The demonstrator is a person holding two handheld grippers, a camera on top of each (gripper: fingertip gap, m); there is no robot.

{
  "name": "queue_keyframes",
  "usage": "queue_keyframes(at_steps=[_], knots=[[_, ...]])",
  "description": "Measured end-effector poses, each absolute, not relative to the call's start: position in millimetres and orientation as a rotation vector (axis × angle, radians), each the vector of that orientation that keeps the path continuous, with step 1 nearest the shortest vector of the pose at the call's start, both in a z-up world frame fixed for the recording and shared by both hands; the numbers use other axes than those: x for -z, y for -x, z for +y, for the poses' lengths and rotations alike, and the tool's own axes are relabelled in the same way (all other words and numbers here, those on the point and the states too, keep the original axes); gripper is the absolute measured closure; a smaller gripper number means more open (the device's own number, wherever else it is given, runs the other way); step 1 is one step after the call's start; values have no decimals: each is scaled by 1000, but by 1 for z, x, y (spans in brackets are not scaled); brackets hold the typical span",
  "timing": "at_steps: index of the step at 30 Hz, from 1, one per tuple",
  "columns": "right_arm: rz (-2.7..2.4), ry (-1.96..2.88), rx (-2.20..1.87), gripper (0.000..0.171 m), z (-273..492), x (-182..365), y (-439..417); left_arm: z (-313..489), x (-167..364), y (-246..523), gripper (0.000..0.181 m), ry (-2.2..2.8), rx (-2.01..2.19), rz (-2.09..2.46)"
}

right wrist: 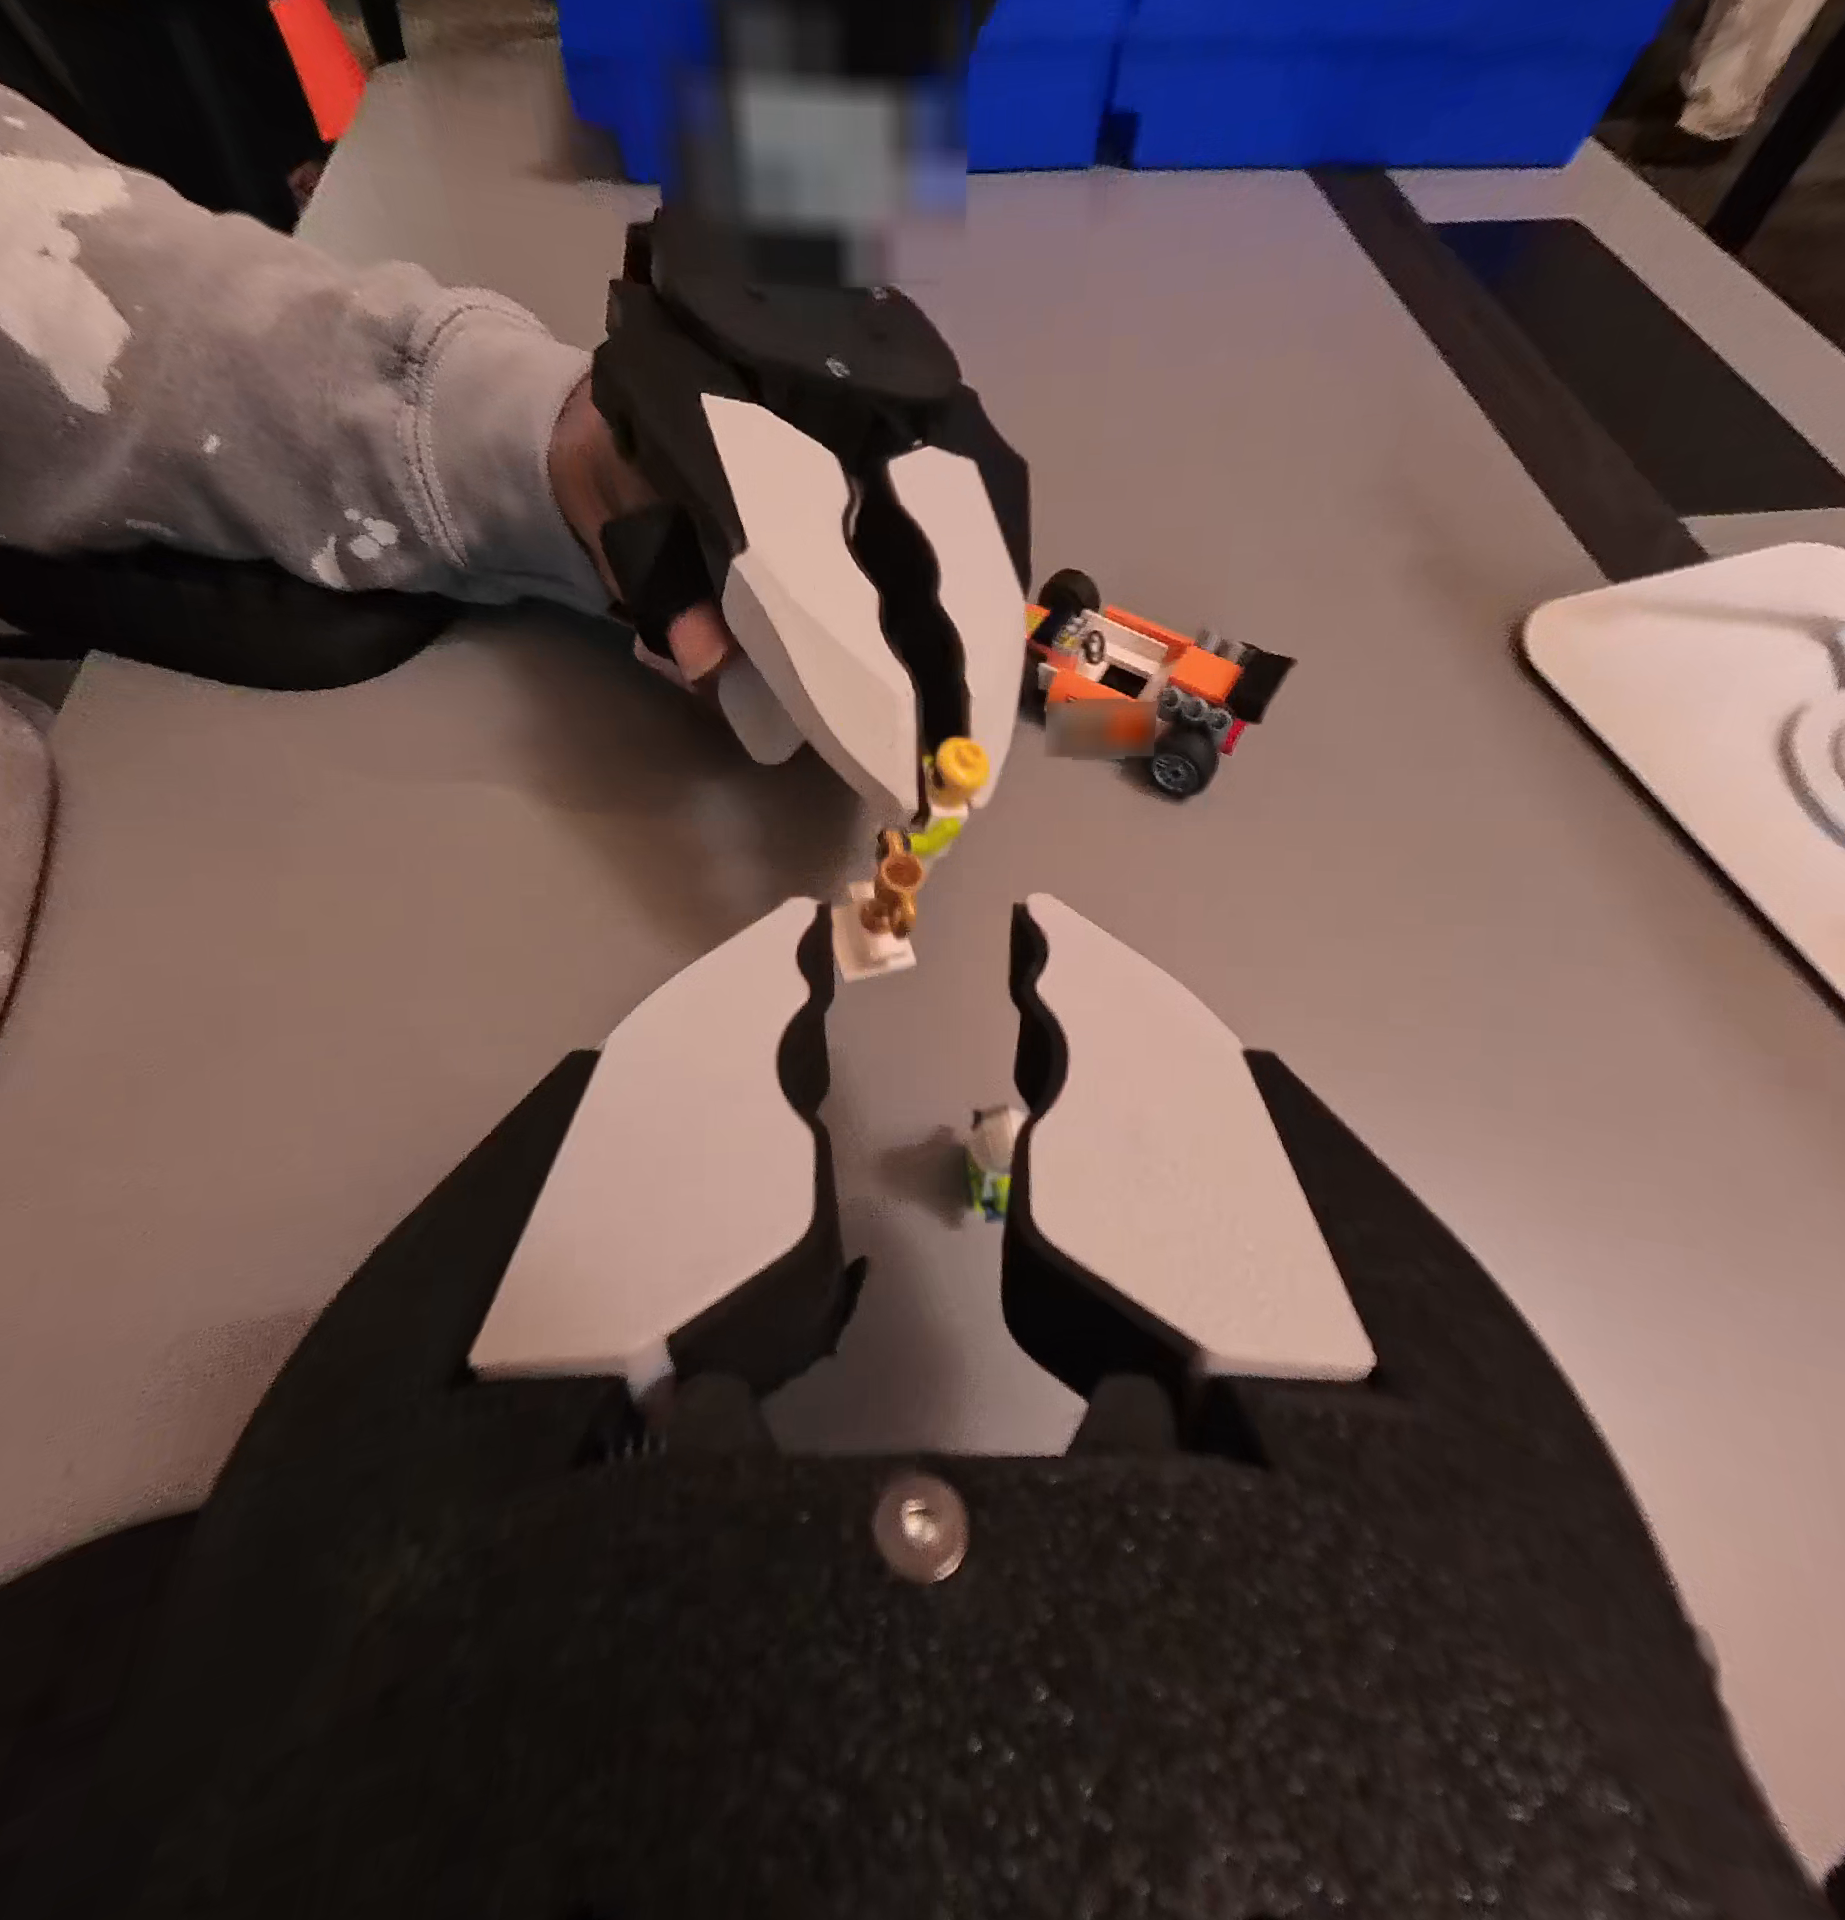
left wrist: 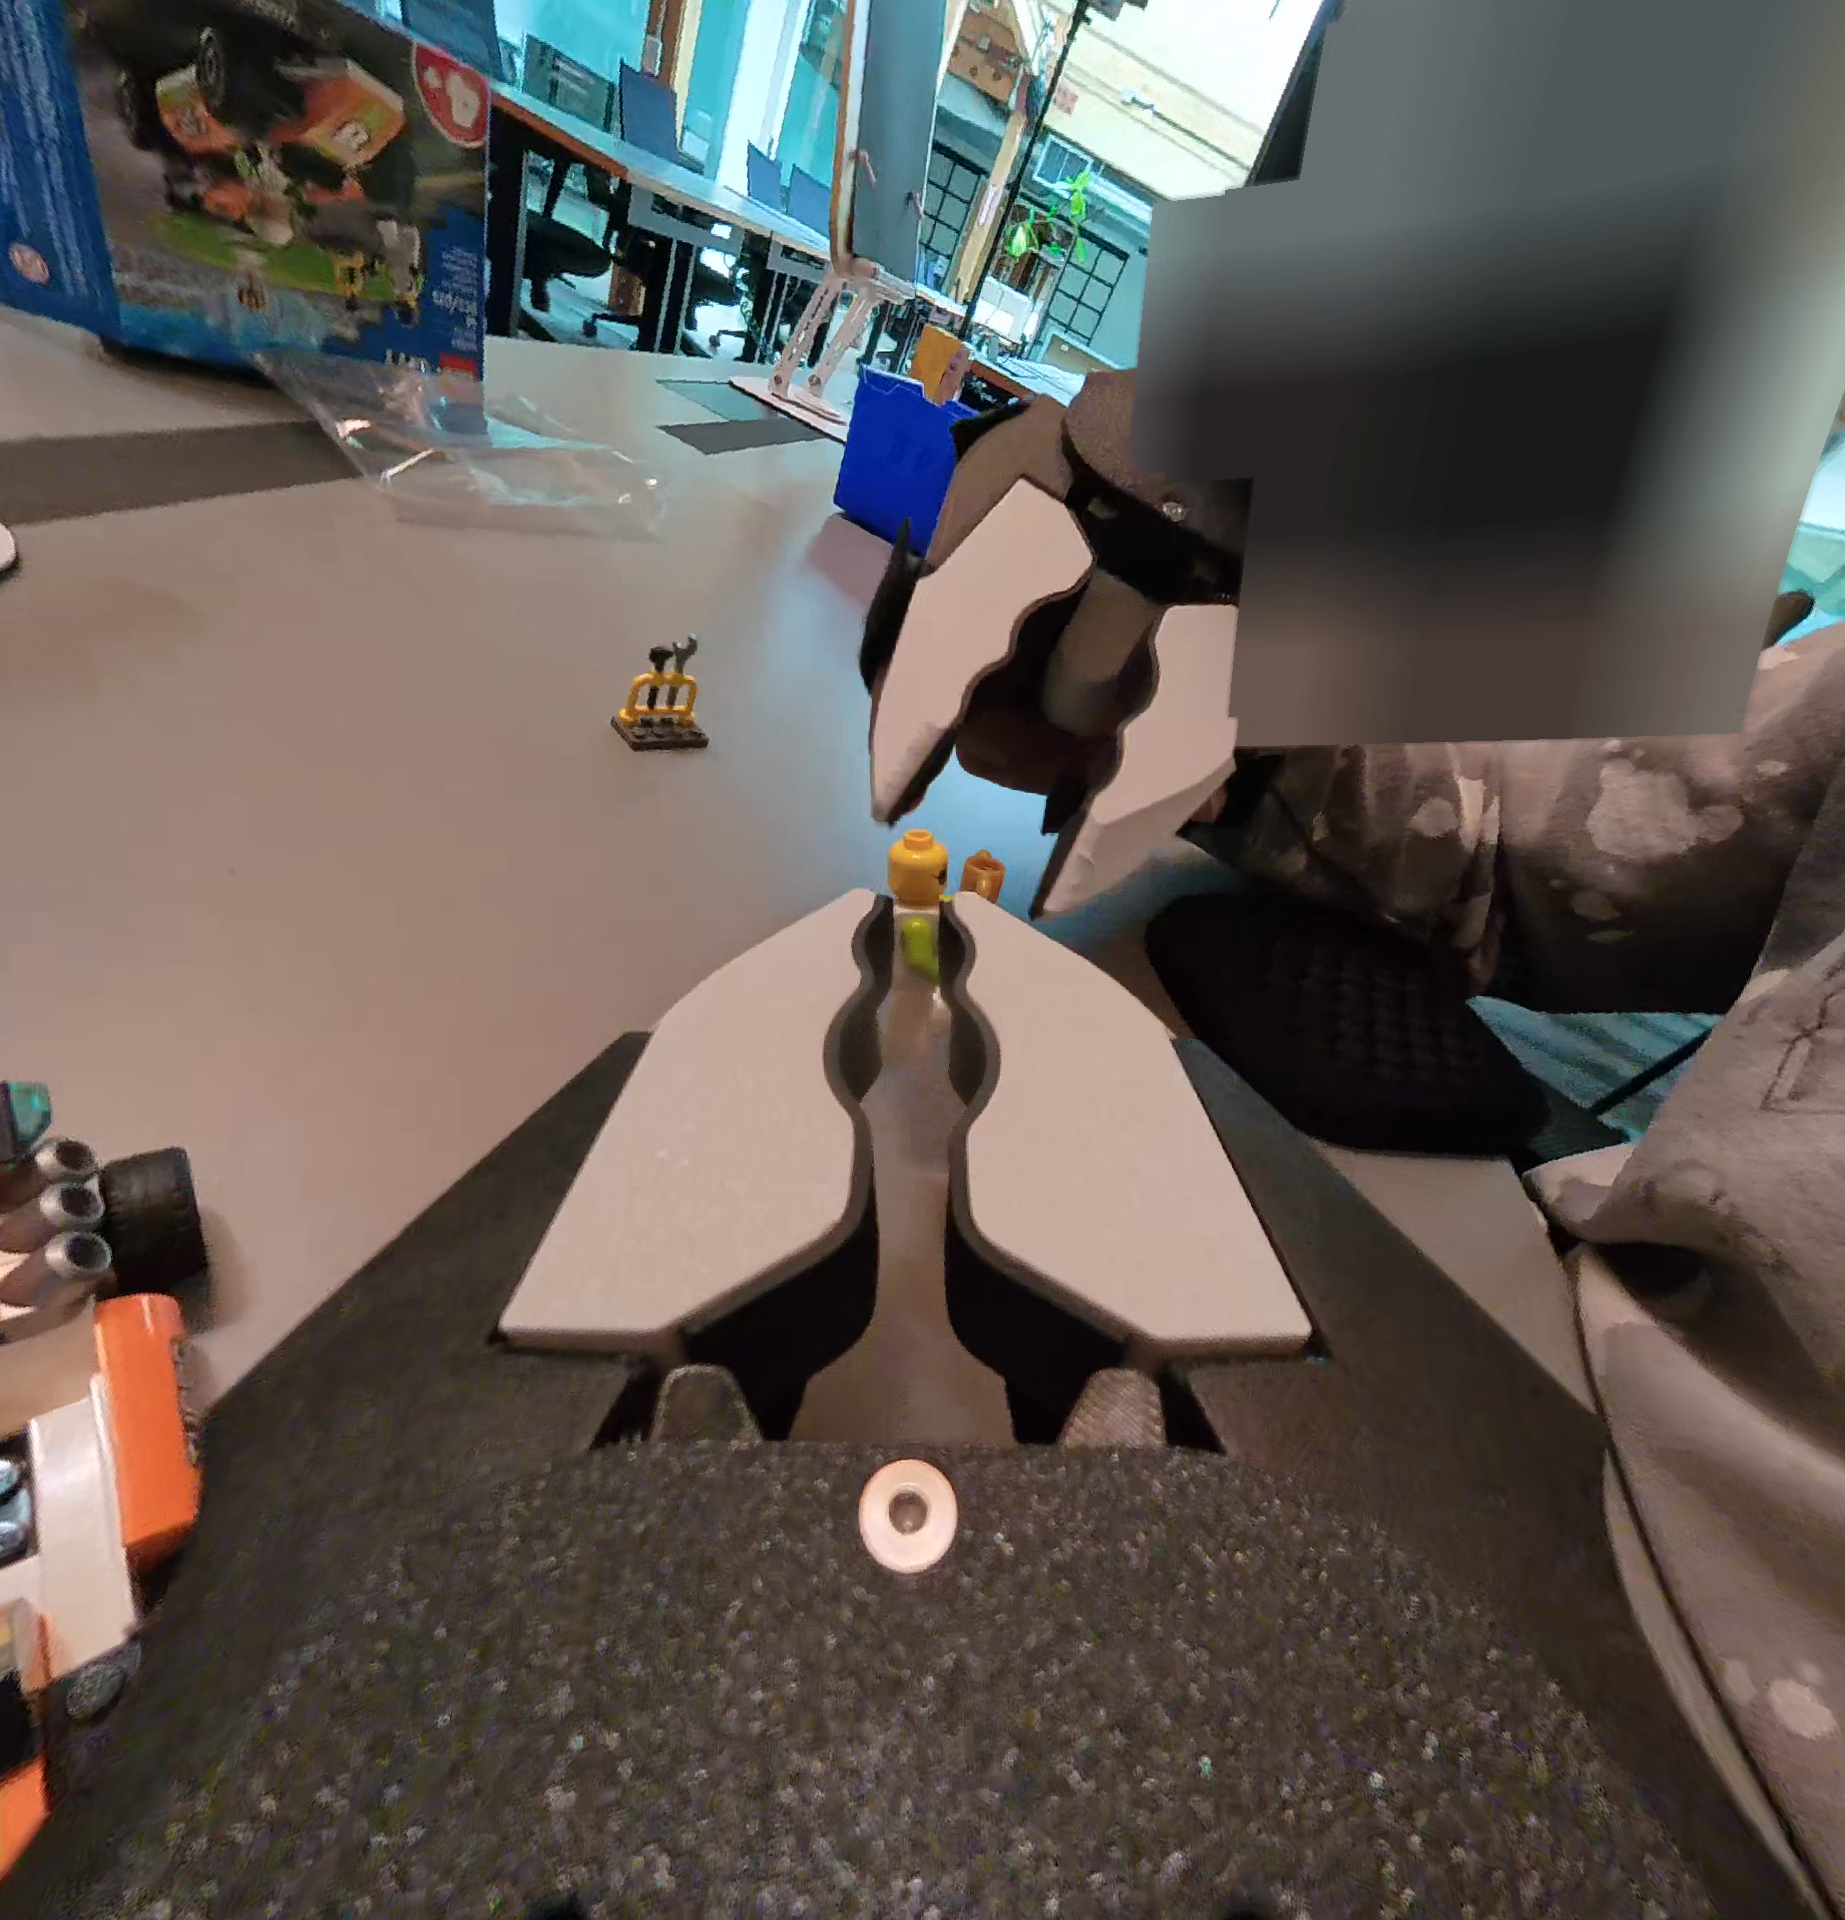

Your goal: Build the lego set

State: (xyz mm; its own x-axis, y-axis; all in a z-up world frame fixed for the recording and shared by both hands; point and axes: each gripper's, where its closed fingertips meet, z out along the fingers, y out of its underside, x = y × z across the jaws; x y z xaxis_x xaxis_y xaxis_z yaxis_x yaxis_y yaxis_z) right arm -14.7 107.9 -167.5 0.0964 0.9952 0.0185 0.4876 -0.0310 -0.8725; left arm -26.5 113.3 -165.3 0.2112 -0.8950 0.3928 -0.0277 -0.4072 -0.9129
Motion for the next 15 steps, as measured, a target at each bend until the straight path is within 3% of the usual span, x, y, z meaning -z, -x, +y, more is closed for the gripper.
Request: queue_keyframes(at_steps=[6, 12, 15], knots=[[-1543, 1624, -868, 163, 107, 172, 31, 115, 160, 27, 173, 1598, 1237, 886], [-1562, 1600, -835, 164, 105, 171, 29, 113, 157, 25, 173, 1553, 1209, 917], [-1578, 1581, -820, 164, 108, 171, 29, 114, 154, 26, 161, 1533, 1172, 923]])
